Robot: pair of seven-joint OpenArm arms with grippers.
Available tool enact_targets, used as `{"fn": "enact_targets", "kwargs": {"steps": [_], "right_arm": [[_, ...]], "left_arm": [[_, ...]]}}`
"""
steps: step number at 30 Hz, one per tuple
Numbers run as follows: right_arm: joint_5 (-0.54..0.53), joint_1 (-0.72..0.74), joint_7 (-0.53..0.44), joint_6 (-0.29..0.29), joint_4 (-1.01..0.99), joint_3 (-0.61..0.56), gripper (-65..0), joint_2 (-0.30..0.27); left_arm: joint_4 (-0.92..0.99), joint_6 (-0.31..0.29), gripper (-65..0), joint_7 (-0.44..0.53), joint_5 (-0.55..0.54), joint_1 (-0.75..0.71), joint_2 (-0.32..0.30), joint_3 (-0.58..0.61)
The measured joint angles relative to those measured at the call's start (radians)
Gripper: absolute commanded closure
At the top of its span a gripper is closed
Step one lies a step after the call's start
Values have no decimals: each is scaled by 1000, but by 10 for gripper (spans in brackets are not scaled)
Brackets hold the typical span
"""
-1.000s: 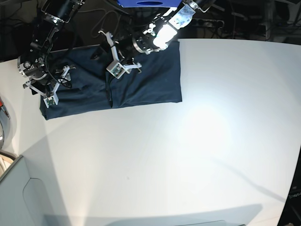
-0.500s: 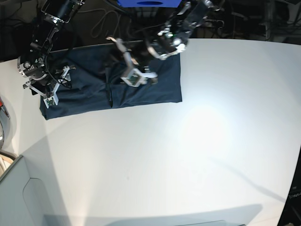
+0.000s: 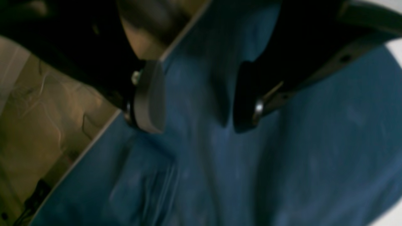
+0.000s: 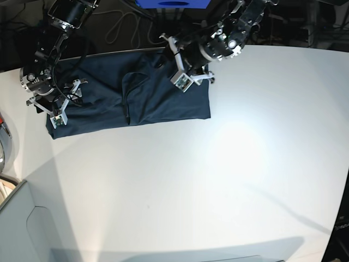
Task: Fold the T-shirt properly
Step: 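Lower the folded end onto the strip and release with the left gripper, then grasp the other strip end with the right gripper and fold it over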
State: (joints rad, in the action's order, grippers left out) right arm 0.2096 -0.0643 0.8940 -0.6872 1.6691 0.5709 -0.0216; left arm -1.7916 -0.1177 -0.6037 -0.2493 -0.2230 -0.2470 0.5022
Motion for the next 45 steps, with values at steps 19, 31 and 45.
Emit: {"fn": "enact_targets", "kwargs": {"steps": [19, 31, 45], "right_arm": [[4, 8, 3, 0, 0, 1, -416, 5], [-1, 37, 0, 0, 91, 68, -422, 5], [-5, 109, -7, 0, -69, 218, -527, -4]], "left_arm": [[205, -4, -330, 19, -4, 187, 228, 271], [-105, 4, -331, 16, 2, 40, 84, -49], [-149, -7, -331, 22, -5, -130, 182, -790]]}}
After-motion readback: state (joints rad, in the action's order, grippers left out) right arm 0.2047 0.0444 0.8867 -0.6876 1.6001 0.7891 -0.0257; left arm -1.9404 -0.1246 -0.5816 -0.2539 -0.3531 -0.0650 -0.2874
